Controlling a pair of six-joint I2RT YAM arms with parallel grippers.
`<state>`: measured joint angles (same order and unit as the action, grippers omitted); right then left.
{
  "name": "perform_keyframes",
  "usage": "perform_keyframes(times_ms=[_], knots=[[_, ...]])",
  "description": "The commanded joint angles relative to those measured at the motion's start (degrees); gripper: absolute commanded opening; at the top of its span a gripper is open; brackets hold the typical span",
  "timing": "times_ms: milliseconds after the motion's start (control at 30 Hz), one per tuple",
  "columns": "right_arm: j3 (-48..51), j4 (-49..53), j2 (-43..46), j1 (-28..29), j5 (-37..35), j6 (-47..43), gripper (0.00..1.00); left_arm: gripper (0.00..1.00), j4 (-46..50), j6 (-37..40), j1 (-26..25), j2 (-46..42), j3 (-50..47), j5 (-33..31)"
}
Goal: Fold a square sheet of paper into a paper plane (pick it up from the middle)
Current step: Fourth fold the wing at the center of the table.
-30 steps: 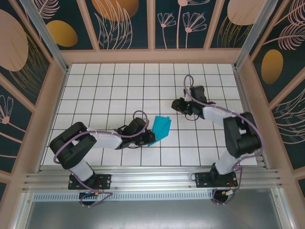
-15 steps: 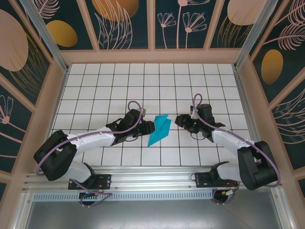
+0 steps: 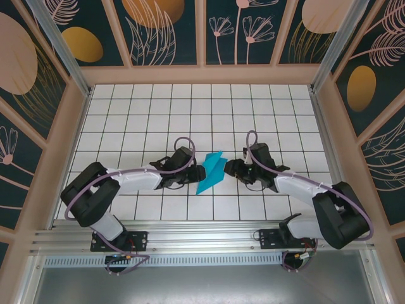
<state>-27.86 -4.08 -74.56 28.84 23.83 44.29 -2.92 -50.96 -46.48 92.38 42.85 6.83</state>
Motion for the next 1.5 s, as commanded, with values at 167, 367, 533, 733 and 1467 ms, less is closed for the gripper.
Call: perform_keyframes(times_ms=[167, 367, 533, 733, 1467], knots=[[-0.8, -4.3, -4.3, 1.6, 2.6, 2.3, 0.51, 0.44, 1.5, 1.6, 0.4, 2.6, 1.8, 1.3], [-1.9, -5.8, -7.5, 2.2, 3.7, 2.7, 0.50, 0.41, 1.4, 1.3, 0.4, 3.7, 1.9, 2.1], [-2.5, -6.4, -8.9, 2.2, 3.8, 2.9, 0.50, 0.38, 1.4, 1.3, 0.4, 4.6, 2.1, 2.6], [-3.4, -6.1, -11.2, 2.2, 4.3, 2.7, 0.50, 0.37, 1.6, 1.3, 0.4, 5.5, 2.4, 3.1], [-4.7, -3.7, -10.4, 3.5, -0.3, 3.9, 0.49, 0.31, -0.7, 0.4, 0.4, 7.2, 1.4, 5.7]])
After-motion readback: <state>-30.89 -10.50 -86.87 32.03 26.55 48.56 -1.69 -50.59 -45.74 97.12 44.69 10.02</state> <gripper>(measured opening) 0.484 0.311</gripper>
